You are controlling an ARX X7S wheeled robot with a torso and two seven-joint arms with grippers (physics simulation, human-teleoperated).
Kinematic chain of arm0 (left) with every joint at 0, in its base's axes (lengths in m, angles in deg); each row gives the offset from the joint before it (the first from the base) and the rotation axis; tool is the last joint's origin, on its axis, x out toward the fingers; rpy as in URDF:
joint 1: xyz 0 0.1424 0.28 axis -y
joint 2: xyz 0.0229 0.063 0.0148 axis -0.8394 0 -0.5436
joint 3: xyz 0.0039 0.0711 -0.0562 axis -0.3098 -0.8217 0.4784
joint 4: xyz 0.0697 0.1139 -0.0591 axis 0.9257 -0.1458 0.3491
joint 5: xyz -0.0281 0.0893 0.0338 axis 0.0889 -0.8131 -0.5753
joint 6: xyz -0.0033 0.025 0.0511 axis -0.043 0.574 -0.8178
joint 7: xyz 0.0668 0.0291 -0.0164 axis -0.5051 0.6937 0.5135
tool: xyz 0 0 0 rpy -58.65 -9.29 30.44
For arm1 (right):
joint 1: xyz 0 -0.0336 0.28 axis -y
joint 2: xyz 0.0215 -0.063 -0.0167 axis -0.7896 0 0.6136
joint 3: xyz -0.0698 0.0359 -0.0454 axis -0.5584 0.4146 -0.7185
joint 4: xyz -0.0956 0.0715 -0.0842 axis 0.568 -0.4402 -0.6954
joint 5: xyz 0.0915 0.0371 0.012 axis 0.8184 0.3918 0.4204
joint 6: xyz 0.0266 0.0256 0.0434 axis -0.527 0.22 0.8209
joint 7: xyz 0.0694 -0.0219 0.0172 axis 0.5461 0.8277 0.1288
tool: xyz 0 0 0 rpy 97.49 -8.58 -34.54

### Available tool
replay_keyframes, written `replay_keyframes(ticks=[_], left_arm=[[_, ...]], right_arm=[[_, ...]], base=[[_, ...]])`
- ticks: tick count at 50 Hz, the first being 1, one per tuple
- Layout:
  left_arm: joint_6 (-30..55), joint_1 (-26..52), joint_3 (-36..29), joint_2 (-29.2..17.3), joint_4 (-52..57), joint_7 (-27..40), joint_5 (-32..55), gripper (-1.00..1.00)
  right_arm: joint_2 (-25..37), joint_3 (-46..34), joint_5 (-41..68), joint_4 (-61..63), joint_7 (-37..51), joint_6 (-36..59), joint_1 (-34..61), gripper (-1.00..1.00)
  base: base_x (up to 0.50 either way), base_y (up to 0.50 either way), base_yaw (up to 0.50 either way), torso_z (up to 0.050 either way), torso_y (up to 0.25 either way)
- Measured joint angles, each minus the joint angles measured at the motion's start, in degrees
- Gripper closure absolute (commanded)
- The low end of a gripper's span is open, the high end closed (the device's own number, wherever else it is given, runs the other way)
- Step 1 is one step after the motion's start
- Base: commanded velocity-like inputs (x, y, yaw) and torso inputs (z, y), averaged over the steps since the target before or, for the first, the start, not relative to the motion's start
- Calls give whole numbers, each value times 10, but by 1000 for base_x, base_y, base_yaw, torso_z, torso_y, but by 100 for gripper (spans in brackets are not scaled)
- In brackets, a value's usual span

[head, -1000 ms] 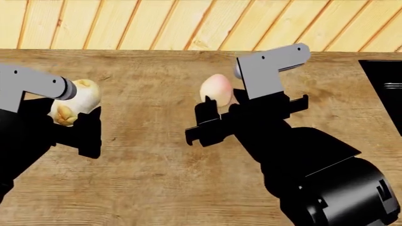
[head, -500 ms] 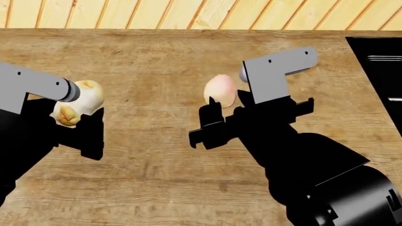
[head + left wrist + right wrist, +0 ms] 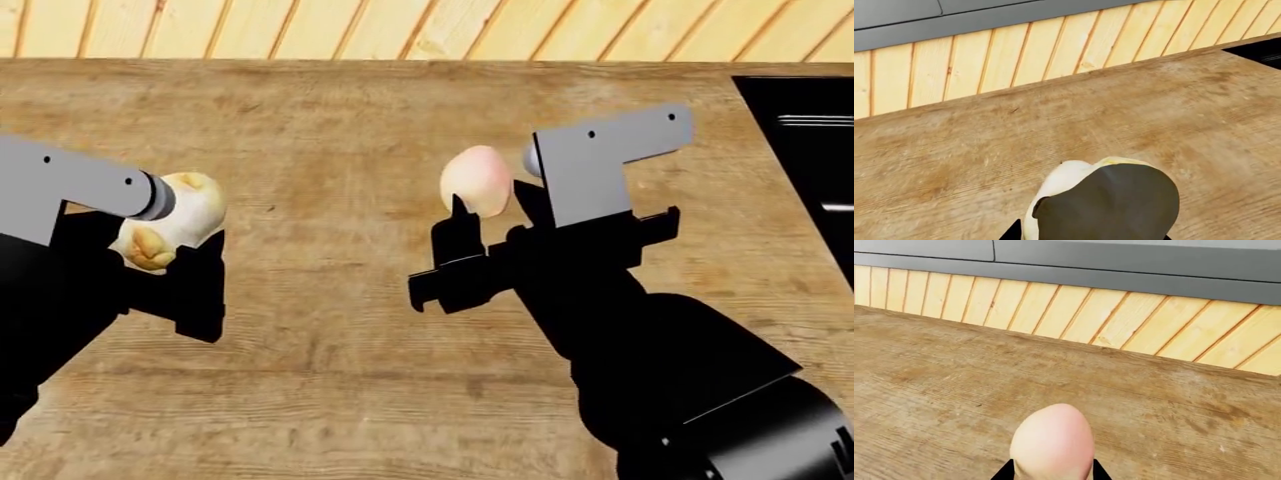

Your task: Place the apricot and the ginger on separate cutting boards.

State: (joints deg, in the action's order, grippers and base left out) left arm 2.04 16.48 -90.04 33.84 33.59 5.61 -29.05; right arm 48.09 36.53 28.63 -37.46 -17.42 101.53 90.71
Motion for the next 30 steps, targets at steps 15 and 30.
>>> replay_keyframes(ticks=[15,30], left_arm=[[-4,1,-2,-2,-3,1,0,100],[-10,-2,-5,-4,-3,-1,5,100]], right_arm=[[4,3,8,11,5,1,-5,100],[11,6,8,17,12,-1,-12,100]], base=[[-179,-122,0,0,0],[-195,-491,0,0,0]])
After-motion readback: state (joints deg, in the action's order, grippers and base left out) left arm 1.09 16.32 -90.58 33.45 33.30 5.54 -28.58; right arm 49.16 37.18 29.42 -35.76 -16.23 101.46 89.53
